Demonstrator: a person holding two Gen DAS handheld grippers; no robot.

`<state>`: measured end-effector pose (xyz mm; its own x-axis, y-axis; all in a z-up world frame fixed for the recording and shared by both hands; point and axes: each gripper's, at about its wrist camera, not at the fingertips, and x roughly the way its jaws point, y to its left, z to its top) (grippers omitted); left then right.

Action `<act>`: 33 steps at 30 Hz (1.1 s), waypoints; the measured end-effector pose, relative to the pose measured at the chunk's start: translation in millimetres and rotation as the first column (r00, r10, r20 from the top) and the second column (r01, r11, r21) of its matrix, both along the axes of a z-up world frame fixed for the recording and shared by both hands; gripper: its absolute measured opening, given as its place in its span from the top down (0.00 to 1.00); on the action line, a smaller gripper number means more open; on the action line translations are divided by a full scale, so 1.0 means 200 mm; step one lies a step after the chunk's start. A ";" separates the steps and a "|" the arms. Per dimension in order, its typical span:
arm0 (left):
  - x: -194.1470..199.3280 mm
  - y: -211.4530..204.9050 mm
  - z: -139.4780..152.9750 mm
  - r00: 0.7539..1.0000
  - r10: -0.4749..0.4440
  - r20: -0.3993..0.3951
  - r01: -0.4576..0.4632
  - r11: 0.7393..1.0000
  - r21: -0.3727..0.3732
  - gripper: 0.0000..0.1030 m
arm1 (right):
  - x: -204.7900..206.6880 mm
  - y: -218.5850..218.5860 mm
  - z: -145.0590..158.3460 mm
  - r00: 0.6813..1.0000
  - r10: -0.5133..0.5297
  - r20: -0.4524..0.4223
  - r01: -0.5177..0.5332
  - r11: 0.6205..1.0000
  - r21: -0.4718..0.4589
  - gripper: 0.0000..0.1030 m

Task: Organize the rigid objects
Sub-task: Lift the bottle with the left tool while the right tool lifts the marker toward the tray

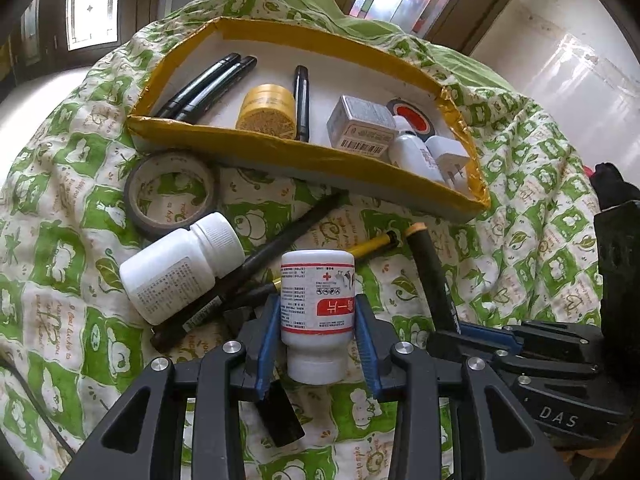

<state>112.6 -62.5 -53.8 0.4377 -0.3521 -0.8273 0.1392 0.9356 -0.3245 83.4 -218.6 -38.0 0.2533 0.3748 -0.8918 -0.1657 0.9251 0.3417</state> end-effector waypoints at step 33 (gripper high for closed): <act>0.00 0.06 0.22 0.995 0.028 0.091 -0.023 0.998 -0.055 0.64 | 0.02 -0.06 0.15 0.995 -0.019 0.098 0.013 0.998 0.060 0.85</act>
